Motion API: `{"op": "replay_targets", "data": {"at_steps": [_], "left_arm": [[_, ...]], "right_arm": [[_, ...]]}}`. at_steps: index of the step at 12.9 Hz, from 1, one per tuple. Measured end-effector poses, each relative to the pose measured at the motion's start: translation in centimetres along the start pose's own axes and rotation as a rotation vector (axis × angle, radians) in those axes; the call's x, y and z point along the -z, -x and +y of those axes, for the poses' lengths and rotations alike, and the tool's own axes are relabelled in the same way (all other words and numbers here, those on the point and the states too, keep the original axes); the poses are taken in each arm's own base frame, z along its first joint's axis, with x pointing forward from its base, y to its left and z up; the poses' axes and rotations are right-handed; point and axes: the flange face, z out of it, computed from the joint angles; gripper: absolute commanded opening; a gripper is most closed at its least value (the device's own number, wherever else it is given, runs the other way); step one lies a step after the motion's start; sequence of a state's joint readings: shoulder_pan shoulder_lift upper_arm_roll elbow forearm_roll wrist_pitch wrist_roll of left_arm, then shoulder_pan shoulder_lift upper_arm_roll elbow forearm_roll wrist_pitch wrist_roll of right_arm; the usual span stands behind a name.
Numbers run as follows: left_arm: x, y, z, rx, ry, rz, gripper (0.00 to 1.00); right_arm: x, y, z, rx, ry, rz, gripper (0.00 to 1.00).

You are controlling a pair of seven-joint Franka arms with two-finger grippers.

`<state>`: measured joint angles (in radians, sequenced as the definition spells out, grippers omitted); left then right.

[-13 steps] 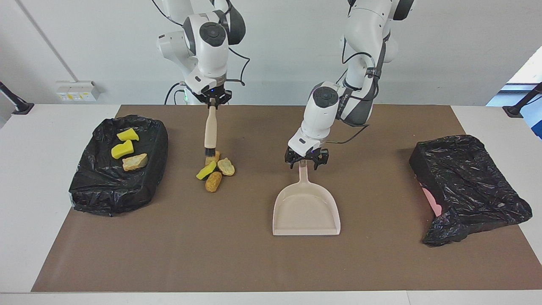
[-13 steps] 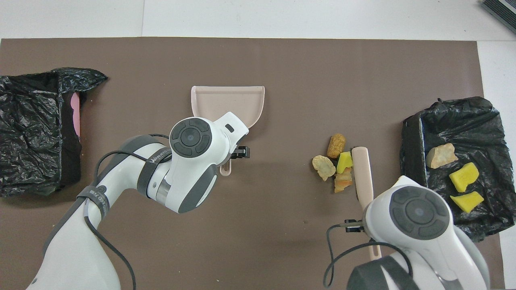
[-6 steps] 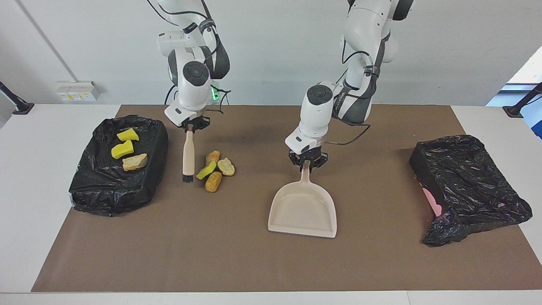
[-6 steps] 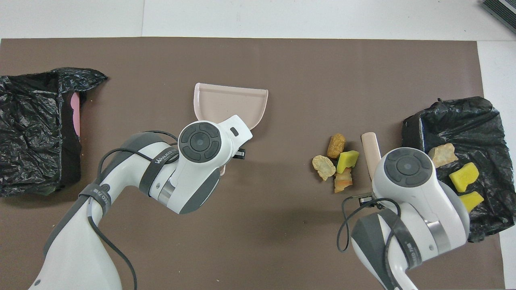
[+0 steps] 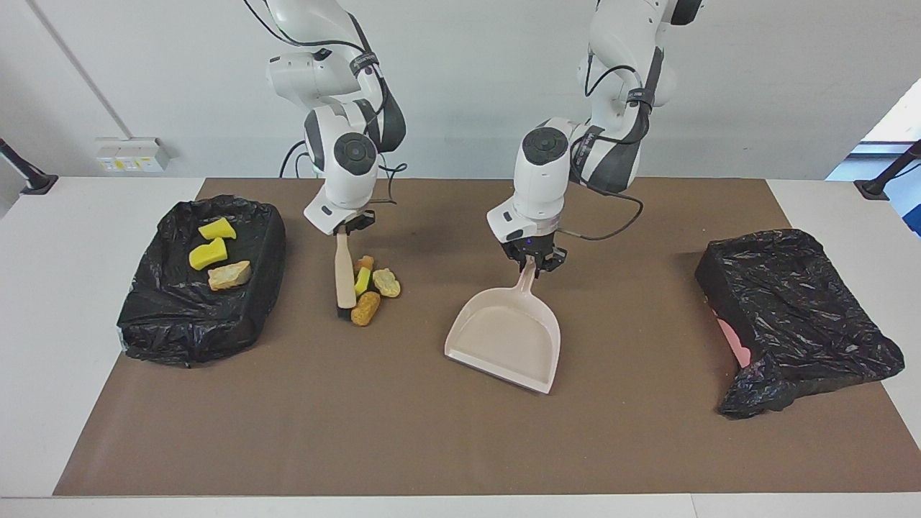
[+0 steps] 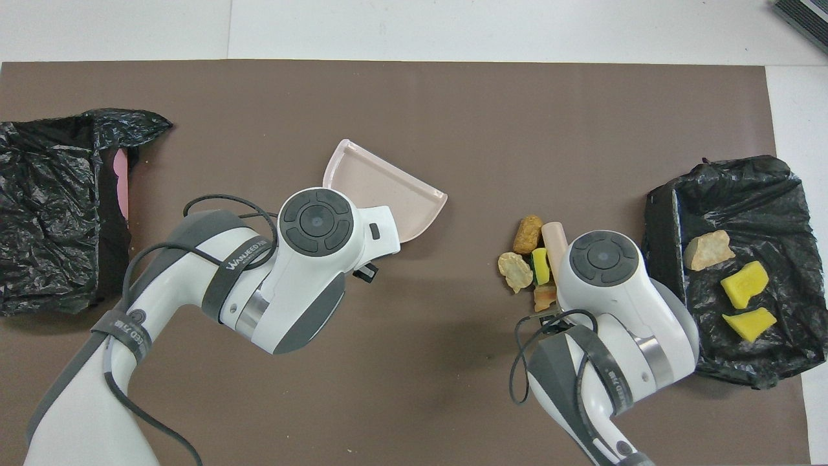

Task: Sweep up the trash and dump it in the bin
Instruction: 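Sweep the trash pile into the dustpan with the right gripper's brush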

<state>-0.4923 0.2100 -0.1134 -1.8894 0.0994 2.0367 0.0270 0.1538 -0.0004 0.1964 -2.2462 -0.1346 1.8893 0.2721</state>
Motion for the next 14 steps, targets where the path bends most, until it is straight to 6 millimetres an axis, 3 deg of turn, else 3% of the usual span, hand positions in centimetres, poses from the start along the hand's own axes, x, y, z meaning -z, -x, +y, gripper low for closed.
{"op": "replay_targets", "data": {"at_steps": [3, 6, 8, 11, 14], "left_arm": [[-0.1, 0.9, -0.1, -0.272, 0.008, -0.062, 0.00], [-0.1, 1.5, 0.0, -0.442, 0.018, -0.084, 0.00], [-0.3, 2.1, 0.3, -0.490, 0.024, -0.103, 0.00], [-0.1, 2.6, 1.2, -0.561, 0.024, -0.106, 0.00], [-0.3, 2.7, 1.1, -0.574, 0.026, -0.110, 0.00]], "right_arm": [[2.7, -0.2, -1.3, -0.043, -0.017, -0.017, 0.00], [6.7, 0.4, 1.6, -0.117, 0.001, -0.022, 0.00], [7.3, 1.7, 3.7, -0.154, 0.045, -0.033, 0.00], [4.7, 2.8, 4.0, -0.140, 0.095, -0.026, 0.00], [1.1, 1.3, 2.3, -0.092, 0.100, -0.014, 0.00]]}}
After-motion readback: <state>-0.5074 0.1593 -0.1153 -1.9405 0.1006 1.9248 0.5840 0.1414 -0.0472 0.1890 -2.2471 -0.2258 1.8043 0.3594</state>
